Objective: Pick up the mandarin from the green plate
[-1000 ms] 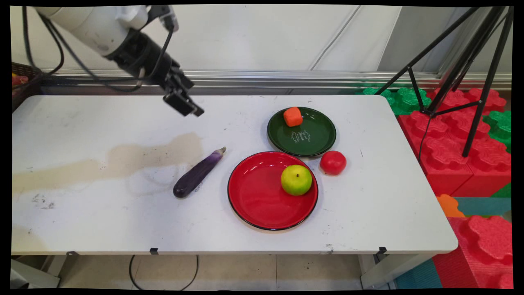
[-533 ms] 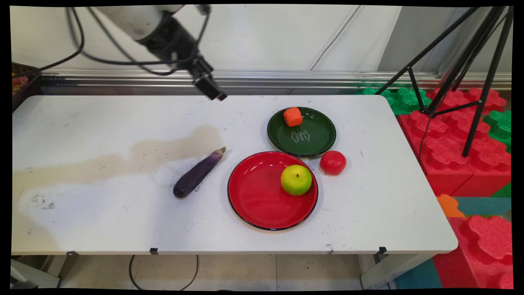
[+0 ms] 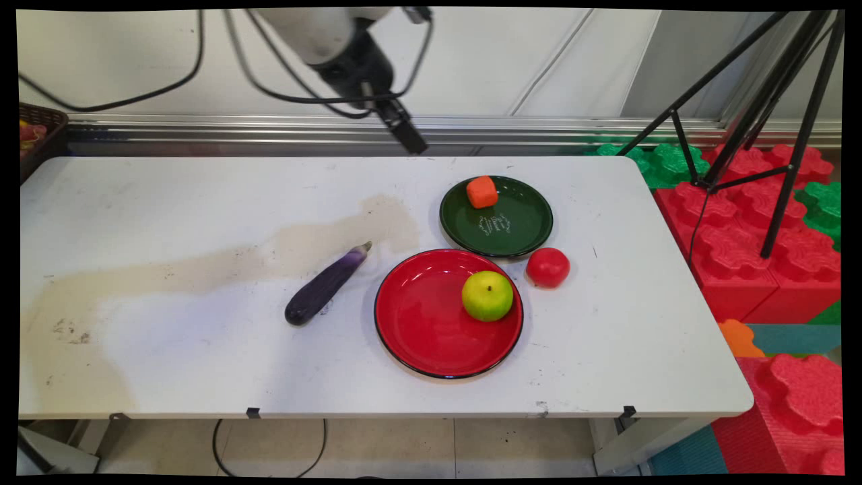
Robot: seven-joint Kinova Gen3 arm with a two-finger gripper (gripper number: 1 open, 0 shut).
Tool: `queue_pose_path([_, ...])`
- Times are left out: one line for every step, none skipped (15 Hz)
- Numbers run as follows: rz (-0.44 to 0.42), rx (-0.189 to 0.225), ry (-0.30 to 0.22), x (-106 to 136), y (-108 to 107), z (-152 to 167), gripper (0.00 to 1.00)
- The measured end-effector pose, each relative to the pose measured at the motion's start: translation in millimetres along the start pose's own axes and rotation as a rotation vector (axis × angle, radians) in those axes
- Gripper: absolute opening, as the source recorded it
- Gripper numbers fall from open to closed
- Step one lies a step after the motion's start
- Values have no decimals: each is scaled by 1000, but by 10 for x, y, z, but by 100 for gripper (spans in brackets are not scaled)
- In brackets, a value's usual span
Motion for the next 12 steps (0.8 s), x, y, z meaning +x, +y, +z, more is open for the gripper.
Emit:
queue_pose_path([0, 9, -3, 99, 32, 114, 100])
queue_pose_path([8, 17, -4, 199, 61, 235, 100])
queue_pose_path([17, 24, -6, 278, 84, 343, 100])
queue_pose_path([28, 32, -9, 366, 106, 468, 100])
queue_pose_path([36, 39, -11, 446, 120, 600, 100])
queue_pose_path([41, 45, -15, 510, 132, 717, 100])
queue_pose_path([45, 49, -20, 575, 143, 858, 100])
queue_pose_path([48, 49, -26, 635, 158, 1007, 100])
queue_pose_path([51, 49, -33, 675, 169, 1132, 100])
queue_pose_path([55, 48, -39, 721, 183, 1280, 100])
queue_pose_path([59, 44, -47, 760, 198, 1429, 100])
queue_pose_path([64, 41, -56, 797, 212, 1596, 100])
